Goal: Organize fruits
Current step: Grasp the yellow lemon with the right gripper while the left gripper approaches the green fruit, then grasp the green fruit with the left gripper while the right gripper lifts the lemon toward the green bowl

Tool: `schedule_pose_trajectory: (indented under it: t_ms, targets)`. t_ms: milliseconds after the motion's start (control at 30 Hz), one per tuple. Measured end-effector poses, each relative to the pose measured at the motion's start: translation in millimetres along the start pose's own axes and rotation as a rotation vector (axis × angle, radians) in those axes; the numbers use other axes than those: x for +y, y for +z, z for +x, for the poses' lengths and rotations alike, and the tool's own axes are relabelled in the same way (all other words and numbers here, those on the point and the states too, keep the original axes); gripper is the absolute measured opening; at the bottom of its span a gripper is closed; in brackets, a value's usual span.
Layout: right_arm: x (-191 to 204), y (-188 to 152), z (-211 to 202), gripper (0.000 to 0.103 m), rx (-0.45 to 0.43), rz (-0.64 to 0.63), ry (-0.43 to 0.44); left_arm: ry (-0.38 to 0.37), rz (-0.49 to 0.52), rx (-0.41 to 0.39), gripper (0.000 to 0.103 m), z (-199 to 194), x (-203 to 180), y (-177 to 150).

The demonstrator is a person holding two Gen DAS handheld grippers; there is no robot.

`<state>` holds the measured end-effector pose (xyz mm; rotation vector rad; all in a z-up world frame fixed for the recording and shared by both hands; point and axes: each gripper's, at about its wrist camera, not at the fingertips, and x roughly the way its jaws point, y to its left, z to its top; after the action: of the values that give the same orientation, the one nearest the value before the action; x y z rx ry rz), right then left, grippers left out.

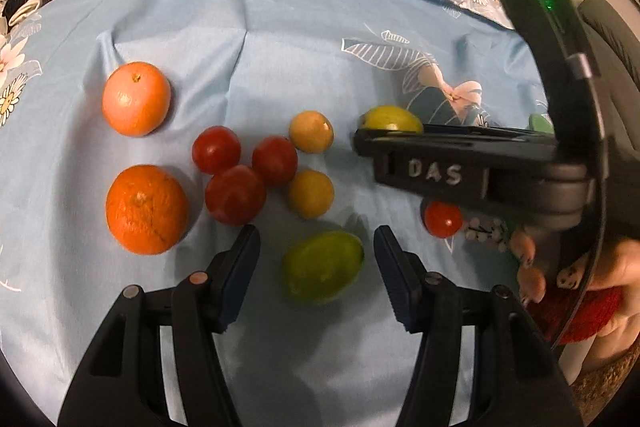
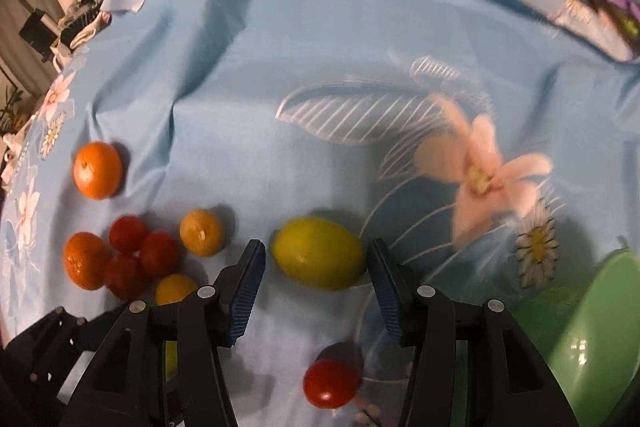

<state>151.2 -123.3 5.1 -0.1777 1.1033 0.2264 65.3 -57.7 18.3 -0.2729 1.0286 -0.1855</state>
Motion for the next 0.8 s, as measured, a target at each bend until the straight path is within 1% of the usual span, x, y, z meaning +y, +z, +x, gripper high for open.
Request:
schedule_pose_trajectory:
  t_ms: [33, 100, 133, 167, 333, 400, 467, 567, 633, 667, 700, 767, 800]
  targets:
    - [0.8, 1.0, 0.1, 0.053, -0.008, 0.000, -0.003, 0.003, 0.002, -0.005, 0.057, 0.0, 0.2, -1.2]
    - [2.1, 0.4, -0.1, 0.053, -0.018, -0.009, -0.006, 0.018, 0.014, -0.015, 0.044, 1.2, -1.1, -0.7]
    - [3.3, -0.3, 0.6, 0.050, -0.021, -0.013, -0.010, 0.020, 0.013, -0.018, 0.041, 2.1, -1.1, 0.6]
    - [4.4, -0.8, 0.4, 0.046, -0.024, -0.018, -0.009, 0.020, 0.011, -0.021, 0.036, 2.2, -0.2, 1.5]
    - [4.9, -8.5, -3.0, 0.046, -0.051, -0.014, 0.018, 0.004, -0.011, -0.021, 0.035, 0.6, 3.3, 0.3]
    - [3.8, -12.3, -8.8, 0.046, -0.068, -0.001, 0.032, 0.007, -0.003, -0.023, 0.033, -6.2, 3.5, -4.9]
    - [3.3, -18.4, -18.8, 0.046, -0.099, 0.006, 0.047, 0.023, 0.010, -0.041, 0.031, -9.0, -0.6, -1.7]
    - [-0.5, -28.1, -44.1, 0.046, -0.164, 0.027, 0.091, 0.028, 0.025, -0.069, 0.027, -22.3, -5.0, -8.5]
    - [-5.7, -35.4, -60.1, 0.046, -0.206, 0.048, 0.109, 0.029, 0.037, -0.091, 0.021, -30.9, -9.7, -13.4]
    - [-9.2, -40.0, -68.3, 0.045, -0.227, 0.063, 0.121, 0.026, 0.049, -0.108, 0.009, -35.9, -12.7, -15.5]
    - [-11.0, -43.2, -73.6, 0.045, -0.242, 0.079, 0.131, 0.011, 0.054, -0.117, 0.003, -38.7, -14.8, -16.1]
    - [-19.6, -55.6, -87.3, 0.045, -0.272, 0.114, 0.151, -0.011, 0.063, -0.118, 0.005, -37.8, -17.5, -14.5]
    - [-24.8, -60.3, -92.4, 0.045, -0.287, 0.130, 0.153, -0.006, 0.060, -0.120, 0.006, -38.0, -16.9, -15.2]
